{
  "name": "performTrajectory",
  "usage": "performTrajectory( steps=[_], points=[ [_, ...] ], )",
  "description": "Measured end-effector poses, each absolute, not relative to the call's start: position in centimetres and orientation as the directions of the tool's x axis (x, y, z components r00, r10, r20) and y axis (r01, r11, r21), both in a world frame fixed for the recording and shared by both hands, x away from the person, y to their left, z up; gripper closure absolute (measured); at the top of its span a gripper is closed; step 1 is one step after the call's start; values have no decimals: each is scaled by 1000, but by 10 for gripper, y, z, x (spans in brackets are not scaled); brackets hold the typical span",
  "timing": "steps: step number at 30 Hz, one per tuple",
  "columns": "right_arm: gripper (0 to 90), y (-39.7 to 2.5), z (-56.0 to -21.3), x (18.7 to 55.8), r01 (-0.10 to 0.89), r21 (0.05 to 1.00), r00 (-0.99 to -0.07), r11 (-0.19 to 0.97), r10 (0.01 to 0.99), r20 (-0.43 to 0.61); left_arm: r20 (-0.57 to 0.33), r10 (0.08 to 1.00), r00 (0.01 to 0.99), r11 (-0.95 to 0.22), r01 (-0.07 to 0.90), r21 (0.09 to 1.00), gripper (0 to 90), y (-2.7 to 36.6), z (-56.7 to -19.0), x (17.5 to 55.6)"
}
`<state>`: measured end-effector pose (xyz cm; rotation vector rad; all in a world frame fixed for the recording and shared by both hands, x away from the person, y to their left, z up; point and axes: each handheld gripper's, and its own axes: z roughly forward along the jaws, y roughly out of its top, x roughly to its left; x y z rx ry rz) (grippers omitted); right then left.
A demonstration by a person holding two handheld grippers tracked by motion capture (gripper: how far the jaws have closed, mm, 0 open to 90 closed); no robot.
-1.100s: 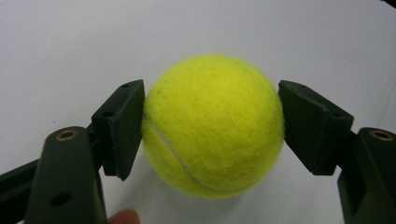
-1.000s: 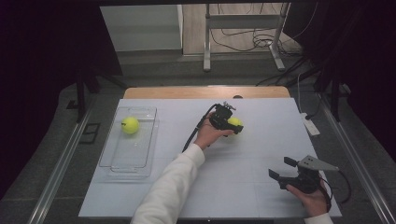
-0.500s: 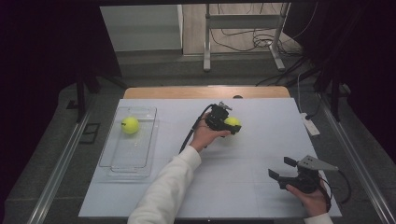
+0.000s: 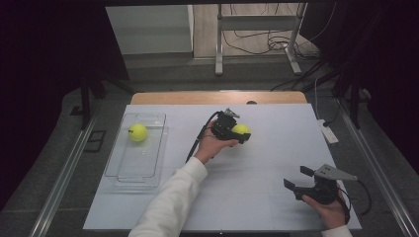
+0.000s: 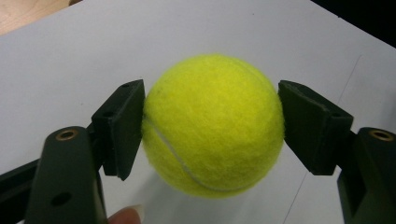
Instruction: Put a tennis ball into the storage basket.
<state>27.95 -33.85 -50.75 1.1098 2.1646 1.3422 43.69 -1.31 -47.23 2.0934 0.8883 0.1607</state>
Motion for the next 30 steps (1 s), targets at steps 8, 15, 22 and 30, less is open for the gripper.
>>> performTrajectory(
  steps=[8, 15, 22, 30],
  points=[
    [135, -339, -508, 280, 432, 869, -625, 240, 775, 96, -200, 644, 738, -386, 540, 748, 275, -7, -471, 434],
    [135, -338, -508, 280, 432, 869, -625, 241, 775, 96, -189, 641, 744, -384, 525, 759, 275, -4, -467, 430],
    [135, -339, -508, 280, 432, 869, -624, 241, 775, 95, -188, 637, 748, -380, 516, 768, 275, 0, -464, 425],
    [135, -338, -508, 280, 431, 869, -625, 245, 775, 92, -185, 637, 748, -371, 507, 778, 275, 5, -463, 420]
  ],
)
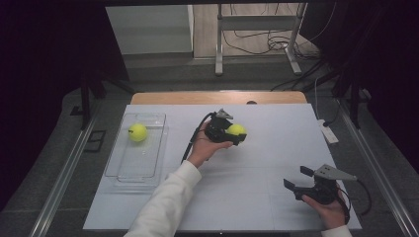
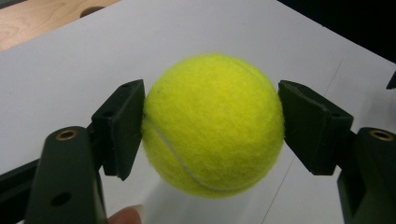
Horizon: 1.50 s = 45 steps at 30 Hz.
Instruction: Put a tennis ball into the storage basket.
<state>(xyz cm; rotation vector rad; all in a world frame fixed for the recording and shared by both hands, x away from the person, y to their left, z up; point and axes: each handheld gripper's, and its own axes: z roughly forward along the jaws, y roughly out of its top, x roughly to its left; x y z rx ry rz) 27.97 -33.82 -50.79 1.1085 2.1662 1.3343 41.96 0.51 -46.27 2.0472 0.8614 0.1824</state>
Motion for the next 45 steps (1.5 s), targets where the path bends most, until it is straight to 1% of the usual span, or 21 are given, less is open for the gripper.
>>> performTrajectory(
  steps=[45],
  points=[
    [135, -338, -508, 279, 430, 868, -625, 247, 775, 89, -179, 636, 751, -334, 477, 813, 274, 21, -453, 403]
  ],
)
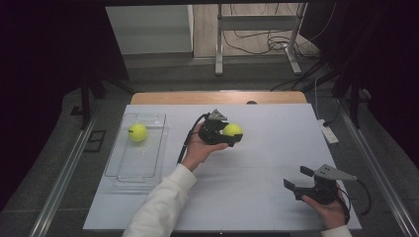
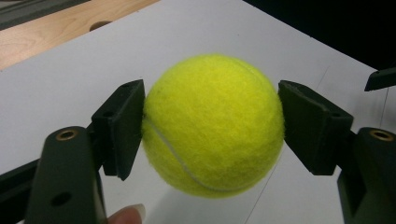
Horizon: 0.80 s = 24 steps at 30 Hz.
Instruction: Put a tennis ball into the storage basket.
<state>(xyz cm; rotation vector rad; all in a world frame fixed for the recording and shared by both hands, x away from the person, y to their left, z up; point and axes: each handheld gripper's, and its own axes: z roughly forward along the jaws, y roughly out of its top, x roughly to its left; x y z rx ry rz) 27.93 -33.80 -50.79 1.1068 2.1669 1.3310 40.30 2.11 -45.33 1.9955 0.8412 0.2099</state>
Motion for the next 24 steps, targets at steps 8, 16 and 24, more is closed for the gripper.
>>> performTrajectory(
  steps=[8, 16, 24],
  points=[
    [134, -338, -508, 279, 430, 868, -625, 248, 776, 88, -175, 632, 755, -332, 468, 819, 274, 25, -452, 398],
    [134, -337, -508, 279, 431, 868, -623, 248, 777, 87, -171, 634, 754, -325, 461, 826, 274, 31, -450, 393],
    [134, -337, -508, 279, 432, 867, -622, 248, 778, 87, -168, 635, 754, -323, 456, 829, 274, 36, -447, 390]
  ],
)
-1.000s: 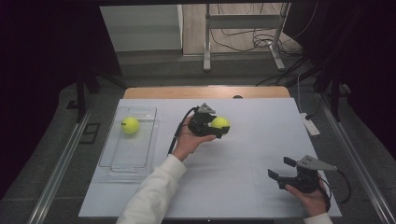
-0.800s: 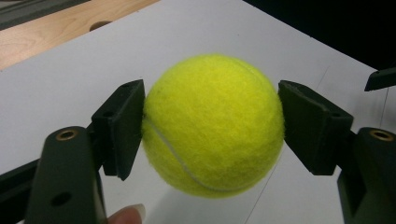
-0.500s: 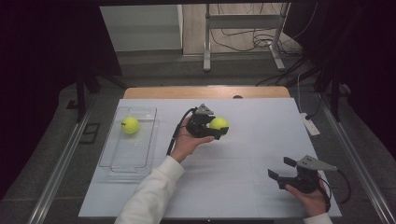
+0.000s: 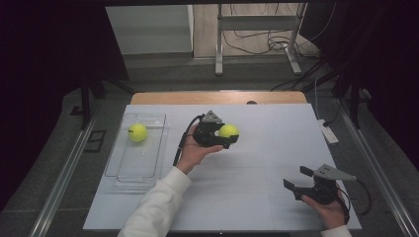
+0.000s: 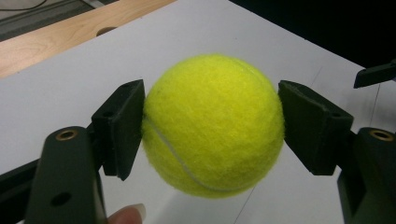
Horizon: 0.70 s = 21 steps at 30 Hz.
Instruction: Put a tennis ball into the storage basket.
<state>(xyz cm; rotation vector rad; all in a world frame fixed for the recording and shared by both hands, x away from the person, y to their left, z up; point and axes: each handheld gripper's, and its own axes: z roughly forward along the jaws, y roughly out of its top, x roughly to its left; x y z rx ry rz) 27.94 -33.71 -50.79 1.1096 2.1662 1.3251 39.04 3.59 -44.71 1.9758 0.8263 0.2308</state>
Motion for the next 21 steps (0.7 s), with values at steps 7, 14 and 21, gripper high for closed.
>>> performTrajectory(
  steps=[7, 14, 21],
  points=[
    [134, -337, -508, 279, 433, 866, -623, 252, 778, 85, -166, 633, 756, -319, 450, 834, 274, 38, -445, 388],
    [134, -337, -508, 280, 434, 866, -622, 251, 778, 86, -164, 634, 755, -315, 446, 837, 274, 39, -444, 386],
    [134, -337, -509, 279, 434, 865, -622, 252, 778, 85, -163, 634, 756, -311, 442, 841, 274, 42, -443, 383]
  ],
)
